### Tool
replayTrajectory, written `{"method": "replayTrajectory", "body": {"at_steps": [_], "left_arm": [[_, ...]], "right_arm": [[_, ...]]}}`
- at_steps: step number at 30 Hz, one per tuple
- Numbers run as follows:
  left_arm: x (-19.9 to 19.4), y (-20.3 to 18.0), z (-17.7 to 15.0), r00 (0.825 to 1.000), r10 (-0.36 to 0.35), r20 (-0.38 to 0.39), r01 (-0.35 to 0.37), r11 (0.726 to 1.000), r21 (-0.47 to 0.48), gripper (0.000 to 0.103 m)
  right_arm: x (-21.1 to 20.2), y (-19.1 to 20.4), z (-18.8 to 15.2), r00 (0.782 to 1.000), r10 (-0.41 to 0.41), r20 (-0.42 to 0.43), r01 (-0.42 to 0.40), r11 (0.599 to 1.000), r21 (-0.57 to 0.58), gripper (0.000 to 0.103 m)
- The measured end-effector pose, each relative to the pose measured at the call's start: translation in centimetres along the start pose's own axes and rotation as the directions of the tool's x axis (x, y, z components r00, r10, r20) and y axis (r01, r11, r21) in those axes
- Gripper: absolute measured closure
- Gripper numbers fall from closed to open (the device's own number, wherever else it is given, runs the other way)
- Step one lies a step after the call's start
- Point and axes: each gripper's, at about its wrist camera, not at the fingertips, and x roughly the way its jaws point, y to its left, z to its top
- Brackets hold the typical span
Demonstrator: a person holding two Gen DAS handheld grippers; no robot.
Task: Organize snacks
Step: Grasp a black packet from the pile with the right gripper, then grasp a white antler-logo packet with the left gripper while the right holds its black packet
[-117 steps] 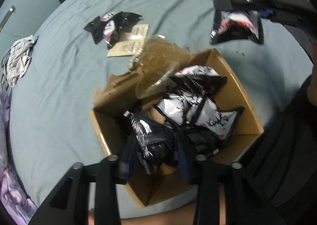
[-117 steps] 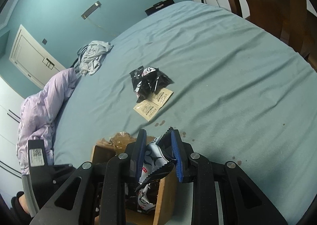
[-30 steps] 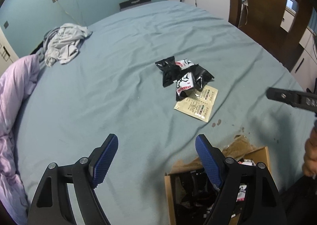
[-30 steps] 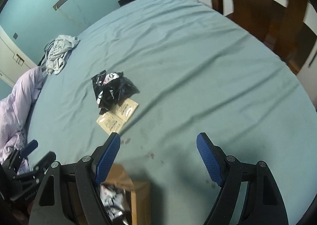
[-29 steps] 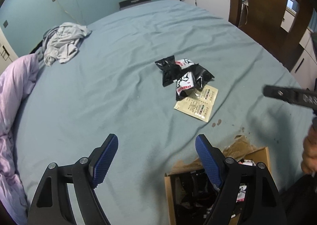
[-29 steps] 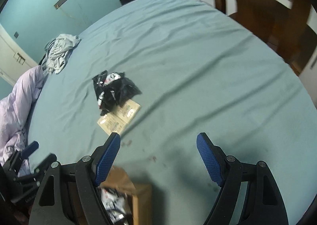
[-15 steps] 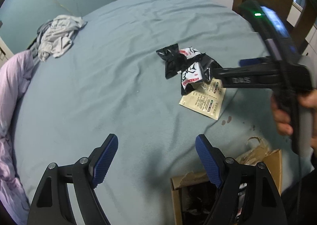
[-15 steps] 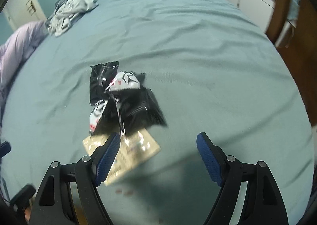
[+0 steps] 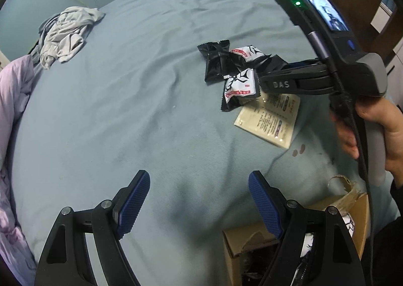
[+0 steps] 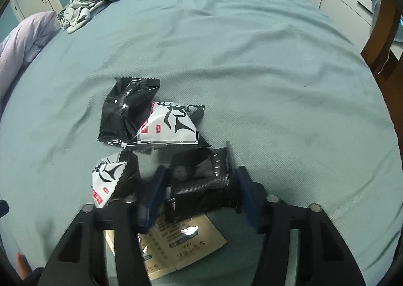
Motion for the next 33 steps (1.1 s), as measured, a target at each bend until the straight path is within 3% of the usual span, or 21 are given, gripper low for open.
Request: {"method": "replayTrajectory", "body": {"at_steps": [2,3,14,20,22,26,32,33], "left_arm": [[0.0,0.1,-0.1,1.0,-0.004,0.001,0.004,1.0,-0.004,0.021],[-0.1,0.1,-0.1,1.0,-0.004,0.002,0.004,1.0,-0.005,0.021],[-0.2,-0.2,1.3,0.993,0.044,0.109,-0.052,0.996,0.068,0.021],[2.9,-0.8,4.5,0.992,0.019,0.124,-0.037,0.989,0.145,0.021],[4.0,-1.0,5.6,0.993,-0.049,0.106,0.033,0.989,0.145,0.021],[5.4,-2.5,6.9,0.984,-0.158,0.078,0.145,0.978,0.151,0.021],[8.6,-5.1,8.7,0.993,-0.113,0.023,0.106,0.973,0.204,0.022],[9.1,-5.1,8.8,0.993,-0.118,0.012,0.114,0.973,0.201,0.031]], "right_arm": [[-0.2,0.2,-0.4,1.0,0.0,-0.004,0.0,1.0,0.007,0.061],[-0.7,0.2,-0.6,1.0,-0.008,-0.001,0.008,1.0,0.009,0.069],[-11.0,-0.4,-3.9,0.995,0.024,0.1,-0.037,0.991,0.125,0.069],[-16.8,-1.9,-9.8,0.985,0.046,0.166,-0.077,0.98,0.182,0.069],[-17.9,-3.2,-12.6,0.985,0.061,0.159,-0.095,0.972,0.216,0.069],[-18.1,-4.7,-17.1,0.989,0.08,0.127,-0.116,0.946,0.304,0.069],[-16.9,-4.7,-16.1,0.988,0.1,0.117,-0.133,0.936,0.327,0.069],[-16.3,-4.9,-15.6,0.988,0.112,0.109,-0.143,0.931,0.335,0.069]]}}
